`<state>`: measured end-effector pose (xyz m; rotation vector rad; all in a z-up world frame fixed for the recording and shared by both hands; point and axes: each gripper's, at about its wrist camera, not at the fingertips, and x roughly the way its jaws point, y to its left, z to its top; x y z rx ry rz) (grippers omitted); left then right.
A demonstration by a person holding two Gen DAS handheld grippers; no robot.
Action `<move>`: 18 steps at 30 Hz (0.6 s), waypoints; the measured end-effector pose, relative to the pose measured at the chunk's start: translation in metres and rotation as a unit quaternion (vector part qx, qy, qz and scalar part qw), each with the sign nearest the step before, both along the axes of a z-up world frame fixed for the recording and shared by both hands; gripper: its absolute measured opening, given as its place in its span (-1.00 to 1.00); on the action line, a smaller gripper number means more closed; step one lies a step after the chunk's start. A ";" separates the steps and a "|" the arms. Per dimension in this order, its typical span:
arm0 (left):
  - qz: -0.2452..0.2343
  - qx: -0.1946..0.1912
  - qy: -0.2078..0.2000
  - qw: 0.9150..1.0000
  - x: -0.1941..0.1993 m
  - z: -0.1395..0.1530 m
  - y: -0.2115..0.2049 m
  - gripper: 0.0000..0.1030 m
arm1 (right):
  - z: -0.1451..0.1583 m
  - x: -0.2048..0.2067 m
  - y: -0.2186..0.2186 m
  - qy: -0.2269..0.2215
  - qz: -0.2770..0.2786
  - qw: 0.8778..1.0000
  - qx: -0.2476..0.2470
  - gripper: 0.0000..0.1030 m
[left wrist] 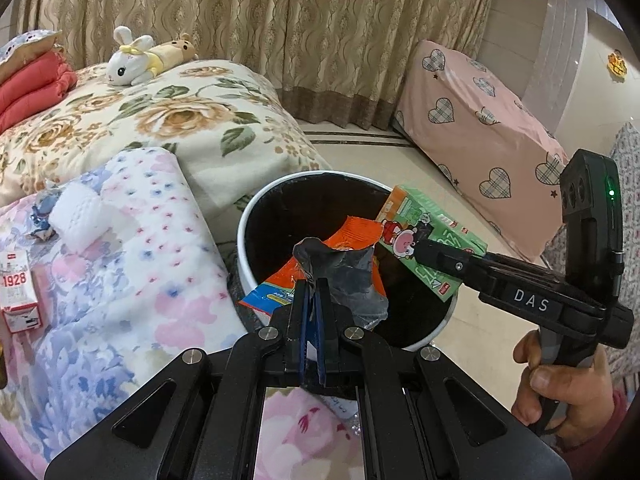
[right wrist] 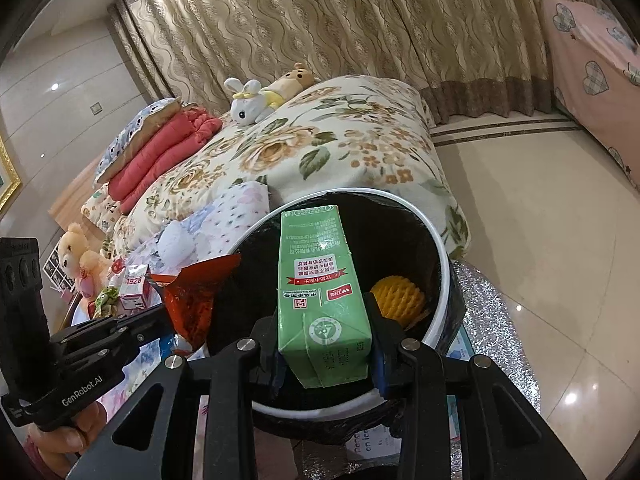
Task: Collect trash
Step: 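Move both items over the bin and release them from both tools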
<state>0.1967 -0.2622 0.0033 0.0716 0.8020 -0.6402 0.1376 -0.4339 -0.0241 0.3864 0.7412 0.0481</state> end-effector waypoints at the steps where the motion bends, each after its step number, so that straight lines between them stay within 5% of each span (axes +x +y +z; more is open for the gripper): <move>1: 0.000 -0.002 0.002 1.000 0.002 -0.001 -0.001 -0.95 | -0.001 0.001 -0.001 0.002 -0.001 1.000 0.000 -0.36; 6: 0.000 -0.007 0.009 1.000 0.007 -0.002 -0.003 -0.93 | -0.005 0.008 -0.004 0.010 -0.003 1.000 0.001 -0.34; 8: 0.003 -0.009 0.016 1.000 0.009 -0.003 -0.003 -0.77 | -0.006 0.009 -0.005 0.012 -0.005 1.000 0.001 -0.29; 10: 0.011 -0.011 0.017 1.000 0.009 -0.003 0.000 -0.21 | -0.006 0.010 -0.006 0.013 -0.006 1.000 0.005 -0.24; 13: 0.016 -0.016 0.011 1.000 0.005 -0.002 0.004 -0.08 | -0.006 0.010 -0.007 0.013 -0.010 1.000 0.006 0.04; 18: 0.026 -0.033 0.016 0.999 0.000 -0.004 0.016 0.02 | -0.002 0.007 -0.004 0.006 -0.015 1.000 0.008 0.13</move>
